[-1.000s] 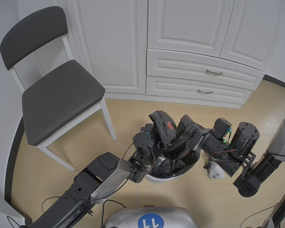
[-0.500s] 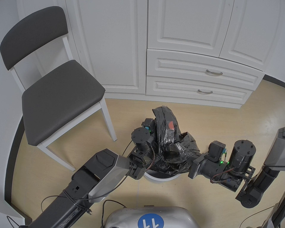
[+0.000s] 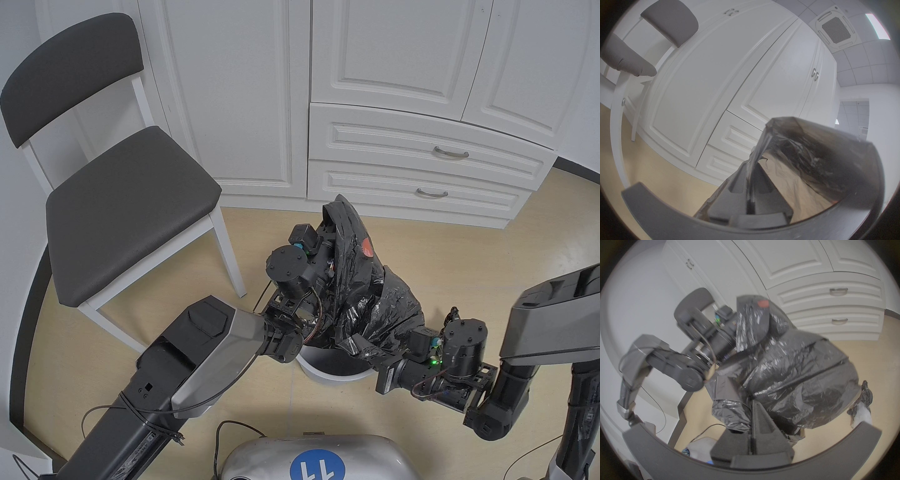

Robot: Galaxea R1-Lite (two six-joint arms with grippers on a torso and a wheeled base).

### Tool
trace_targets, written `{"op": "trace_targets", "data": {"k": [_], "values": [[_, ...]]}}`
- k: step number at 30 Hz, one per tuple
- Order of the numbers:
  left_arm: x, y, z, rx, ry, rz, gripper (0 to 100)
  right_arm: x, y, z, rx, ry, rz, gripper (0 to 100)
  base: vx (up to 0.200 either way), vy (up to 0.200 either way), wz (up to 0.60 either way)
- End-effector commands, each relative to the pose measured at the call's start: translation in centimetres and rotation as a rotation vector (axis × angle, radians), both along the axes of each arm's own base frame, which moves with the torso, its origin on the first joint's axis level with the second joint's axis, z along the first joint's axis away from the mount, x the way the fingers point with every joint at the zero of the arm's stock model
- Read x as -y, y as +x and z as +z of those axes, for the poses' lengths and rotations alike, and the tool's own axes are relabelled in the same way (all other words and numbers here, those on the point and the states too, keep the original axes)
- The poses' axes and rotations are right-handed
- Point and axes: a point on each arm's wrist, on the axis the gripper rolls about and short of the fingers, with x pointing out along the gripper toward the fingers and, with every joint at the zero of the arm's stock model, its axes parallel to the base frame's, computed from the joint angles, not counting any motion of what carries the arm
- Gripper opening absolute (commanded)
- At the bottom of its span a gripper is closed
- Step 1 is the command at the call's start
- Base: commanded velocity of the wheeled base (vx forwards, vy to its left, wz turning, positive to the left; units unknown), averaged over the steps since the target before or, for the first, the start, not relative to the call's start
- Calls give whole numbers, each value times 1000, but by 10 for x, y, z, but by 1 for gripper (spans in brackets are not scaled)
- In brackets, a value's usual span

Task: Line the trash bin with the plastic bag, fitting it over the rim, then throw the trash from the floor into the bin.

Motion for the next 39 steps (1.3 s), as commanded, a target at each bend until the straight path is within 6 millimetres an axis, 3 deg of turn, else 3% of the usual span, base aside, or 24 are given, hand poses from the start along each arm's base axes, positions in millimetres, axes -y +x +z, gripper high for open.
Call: {"op": "trace_targets", "data": {"k": [1, 5, 14, 24, 30, 34, 39], "values": [[0, -6, 9, -9, -19, -17, 0, -10, 18, -41, -52, -31, -8, 0, 0, 0, 0], [1, -16, 1, -8, -20, -28, 0, -36, 40, -54, -11, 21, 5, 0, 0, 0, 0], [-11, -38, -22, -63, 15, -40, 0, -78, 62, -67, 39, 129, 5, 0, 0, 0, 0], [-8, -46, -4, -67, -44, -77, 0, -84, 81, -87, 57, 152, -15, 0, 0, 0, 0], [-5, -52, -5, -79, -36, -85, 0, -84, 114, -102, 58, 143, -100, 0, 0, 0, 0], [-5, -53, -7, -87, -31, -86, 0, -77, 141, -101, 61, 129, -191, 0, 0, 0, 0], [-1, -56, -10, -93, -29, -91, 0, -69, 159, -101, 43, 94, -250, 0, 0, 0, 0]]}}
